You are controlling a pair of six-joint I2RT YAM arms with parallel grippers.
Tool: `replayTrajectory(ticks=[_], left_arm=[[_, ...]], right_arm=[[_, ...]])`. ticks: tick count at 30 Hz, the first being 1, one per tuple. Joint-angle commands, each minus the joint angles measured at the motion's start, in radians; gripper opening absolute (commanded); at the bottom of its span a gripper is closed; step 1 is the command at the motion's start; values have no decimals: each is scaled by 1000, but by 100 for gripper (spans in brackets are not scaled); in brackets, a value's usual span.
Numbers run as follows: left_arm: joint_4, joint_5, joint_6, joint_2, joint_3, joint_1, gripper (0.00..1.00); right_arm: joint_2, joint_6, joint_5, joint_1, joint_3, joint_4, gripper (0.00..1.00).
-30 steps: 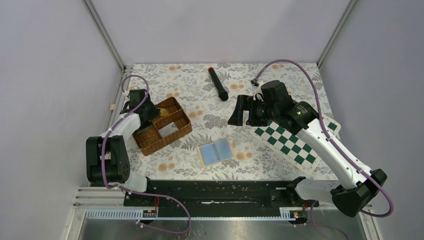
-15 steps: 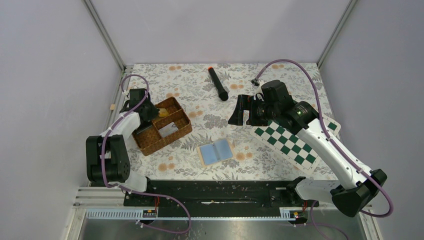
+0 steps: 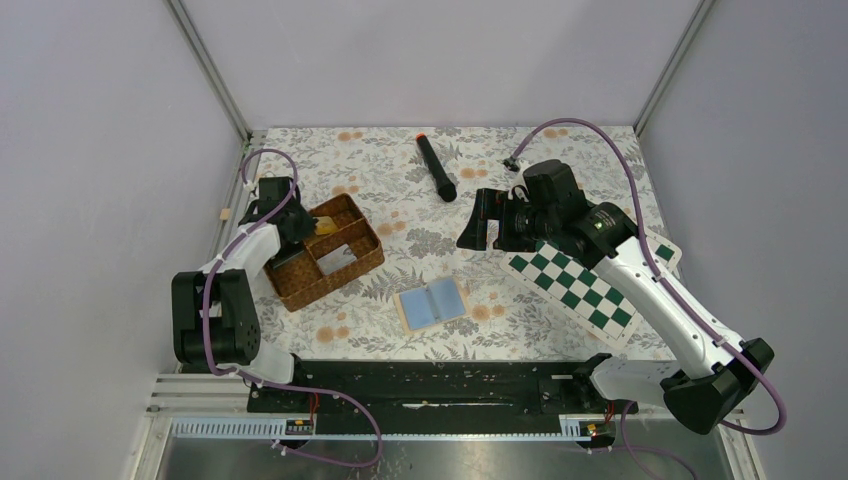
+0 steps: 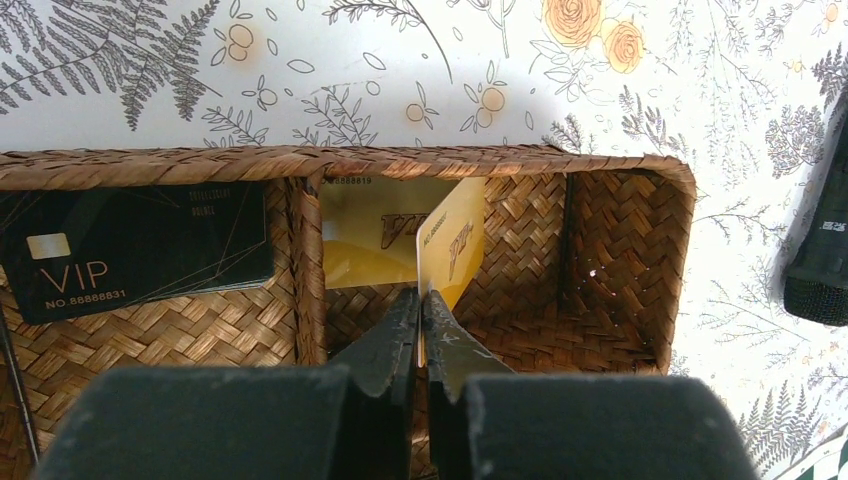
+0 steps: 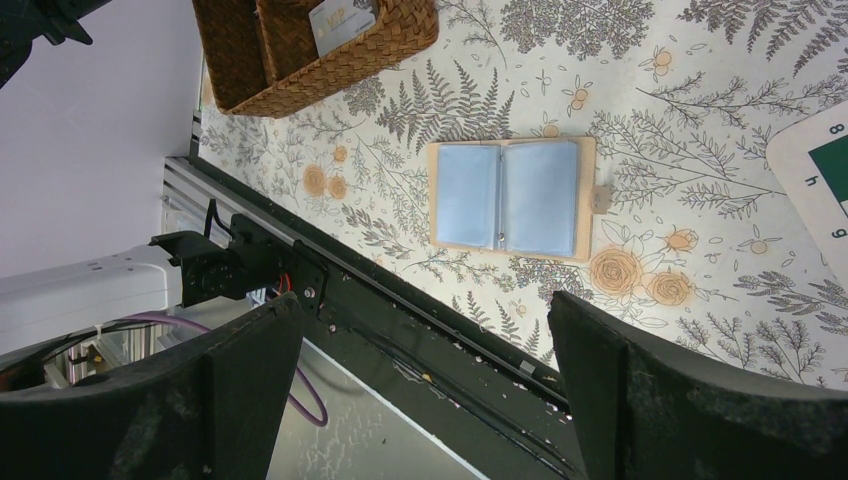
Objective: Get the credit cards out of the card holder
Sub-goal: Place the credit card in the storage box.
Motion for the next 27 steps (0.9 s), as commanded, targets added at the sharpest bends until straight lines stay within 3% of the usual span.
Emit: replayTrajectory(ticks=[1, 16, 23, 27], left_arm=[[-9, -35, 30, -16, 32, 14, 4], [-50, -82, 37, -28, 38, 23, 5], [-74, -130, 33, -56, 40, 23, 21], [-84, -181, 19, -102, 24, 23, 24]], right_arm=[[-5, 7, -14, -9, 12, 2, 99], [-8, 3, -15, -17, 2, 1, 99], [-1, 0, -22, -20, 2, 1, 99], [3, -1, -24, -23, 4, 1, 99]])
